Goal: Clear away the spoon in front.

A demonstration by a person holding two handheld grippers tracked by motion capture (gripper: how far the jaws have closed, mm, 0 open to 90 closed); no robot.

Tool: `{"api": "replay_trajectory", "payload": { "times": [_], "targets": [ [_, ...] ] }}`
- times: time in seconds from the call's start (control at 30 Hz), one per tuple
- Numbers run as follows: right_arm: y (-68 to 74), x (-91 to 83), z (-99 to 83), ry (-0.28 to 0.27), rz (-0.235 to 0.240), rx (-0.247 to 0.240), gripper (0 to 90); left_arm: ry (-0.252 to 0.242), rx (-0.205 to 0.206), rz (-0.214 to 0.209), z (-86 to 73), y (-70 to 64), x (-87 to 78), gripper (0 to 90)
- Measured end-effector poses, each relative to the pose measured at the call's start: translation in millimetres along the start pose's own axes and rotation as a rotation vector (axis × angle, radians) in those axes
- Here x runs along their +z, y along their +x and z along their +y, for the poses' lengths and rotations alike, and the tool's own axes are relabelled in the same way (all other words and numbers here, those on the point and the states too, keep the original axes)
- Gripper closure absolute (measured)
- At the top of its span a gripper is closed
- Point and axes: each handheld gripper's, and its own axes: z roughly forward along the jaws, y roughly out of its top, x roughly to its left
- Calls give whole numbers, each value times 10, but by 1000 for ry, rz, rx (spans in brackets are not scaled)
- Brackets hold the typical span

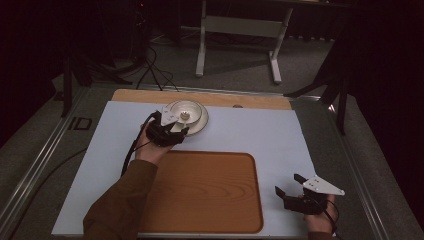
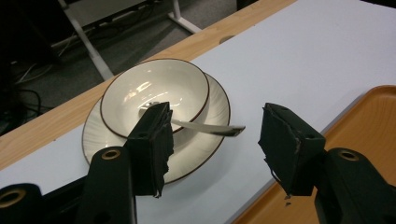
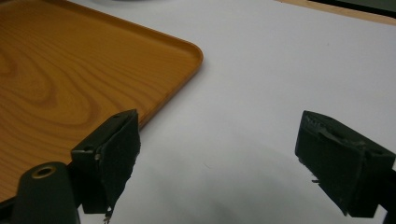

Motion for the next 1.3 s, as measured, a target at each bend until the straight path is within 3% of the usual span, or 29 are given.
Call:
{"api": "replay_trajectory", "payload": {
  "times": [0.13,0.27,0.5,0.8,1.03,1.3],
  "targets": [
    [-5,-2,-1,-5,-1,-1,139,6,0,-1,11,-6,70,429],
    [-7,-5,-2,-8,-1,1,139,47,-3,22,-1,-1,177,434],
    [-22,-15,-6,-12,-3,4,139,78,-10,53,-31,51,176,457],
    [-15,-11,-4,-13,-1,4,139,95,35,48,-45,-20,273,484],
    [-20,-13,-6,-14,0,5,139,122,51,45,-64,-23,396,553],
    [-27,-20,-6,-19,-2,7,139,146,90,72,-29,-8,453,683]
  ]
}}
